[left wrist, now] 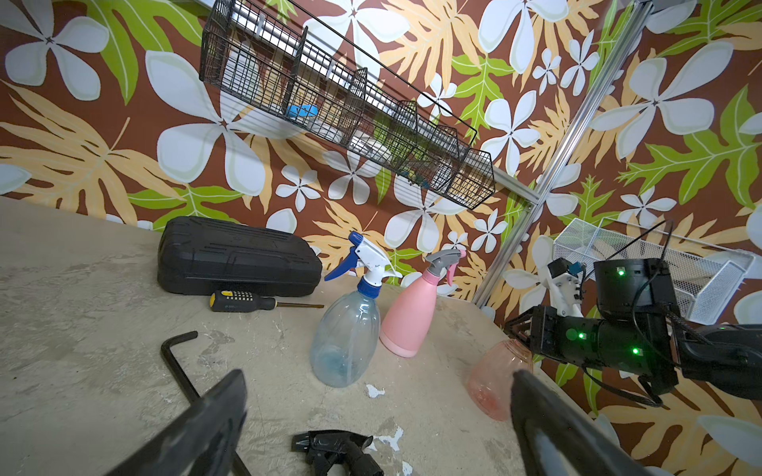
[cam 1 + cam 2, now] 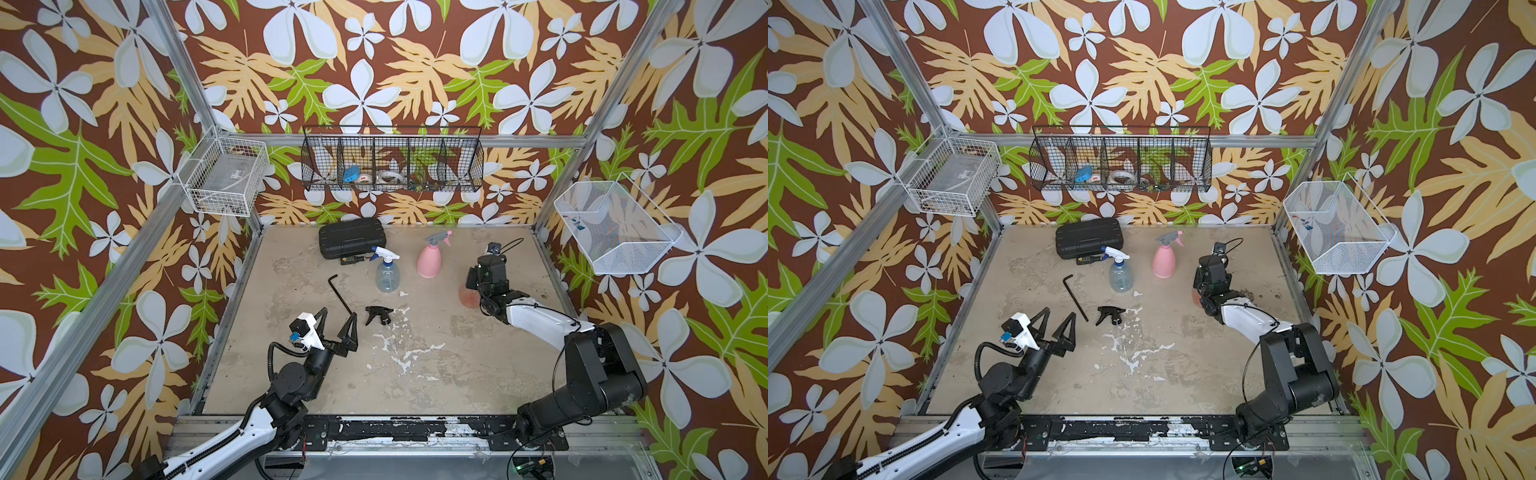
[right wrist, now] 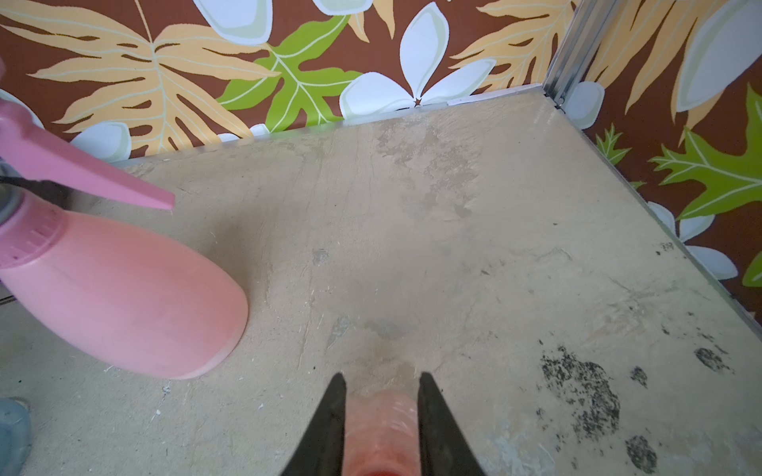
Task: Attach spray nozzles to spray bottles
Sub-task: Pick up the spray bottle from the center of the board.
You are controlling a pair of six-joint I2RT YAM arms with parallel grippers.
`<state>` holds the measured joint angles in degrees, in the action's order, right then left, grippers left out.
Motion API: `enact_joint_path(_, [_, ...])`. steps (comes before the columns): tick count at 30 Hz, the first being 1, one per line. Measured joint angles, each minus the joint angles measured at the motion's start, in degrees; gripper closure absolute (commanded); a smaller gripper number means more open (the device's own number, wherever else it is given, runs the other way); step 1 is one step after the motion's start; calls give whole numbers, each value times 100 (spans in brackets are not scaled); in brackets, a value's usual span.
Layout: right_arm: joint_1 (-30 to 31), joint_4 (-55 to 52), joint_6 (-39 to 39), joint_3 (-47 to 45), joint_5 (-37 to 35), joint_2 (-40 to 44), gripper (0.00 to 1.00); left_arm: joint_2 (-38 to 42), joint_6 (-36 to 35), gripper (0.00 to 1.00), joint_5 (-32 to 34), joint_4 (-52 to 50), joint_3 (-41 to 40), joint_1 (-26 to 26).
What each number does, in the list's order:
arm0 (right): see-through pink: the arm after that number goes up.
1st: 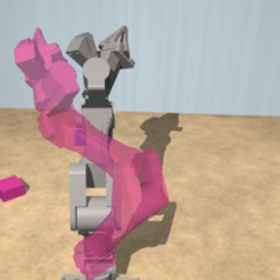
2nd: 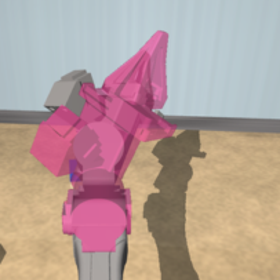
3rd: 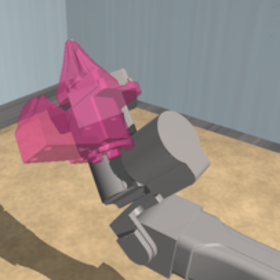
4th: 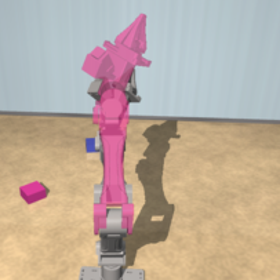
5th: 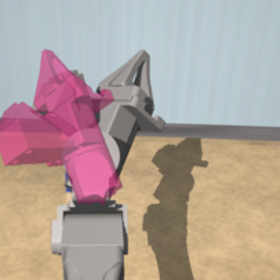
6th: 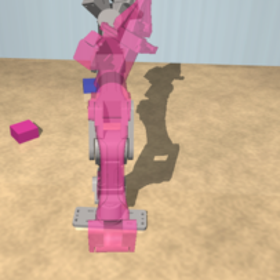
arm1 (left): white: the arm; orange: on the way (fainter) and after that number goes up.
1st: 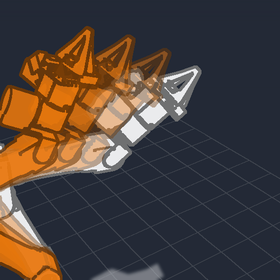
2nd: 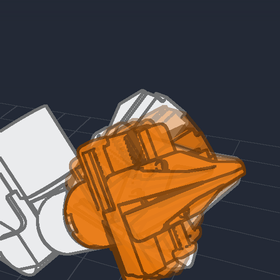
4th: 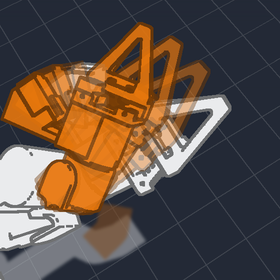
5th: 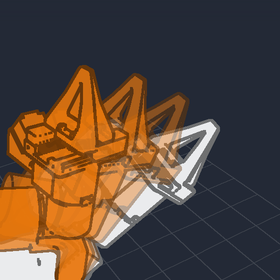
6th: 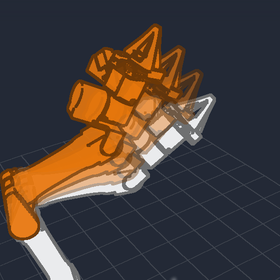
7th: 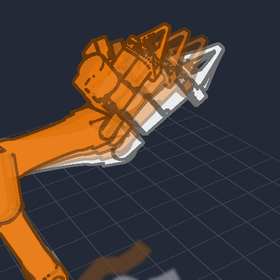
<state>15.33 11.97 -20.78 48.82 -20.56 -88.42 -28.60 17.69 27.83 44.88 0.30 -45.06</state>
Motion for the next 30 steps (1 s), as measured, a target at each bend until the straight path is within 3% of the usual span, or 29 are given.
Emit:
enact_joint_path(10, [116, -238, -26, -103, -87, 457, 98, -162, 280, 0, 291, -529, 0, 9])
enact_joint_path(14, [197, -667, -24, 74, 131, 870, 100, -227, 299, 2, 188, -710, 0, 26])
enact_joint_path(17, [208, -1113, -17, 415, 442, 1154, 100, -374, 306, 13, -238, -468, 0, 28])
enact_joint_path(21, [363, -1746, 138, 883, 968, 1526, 100, -1231, 262, 18, -962, -151, 251, 28])
enact_joint_path(30, [1252, -2848, 476, 1569, 1609, 2151, 100, -3832, -979, 15, -3220, 1456, 1493, 22])
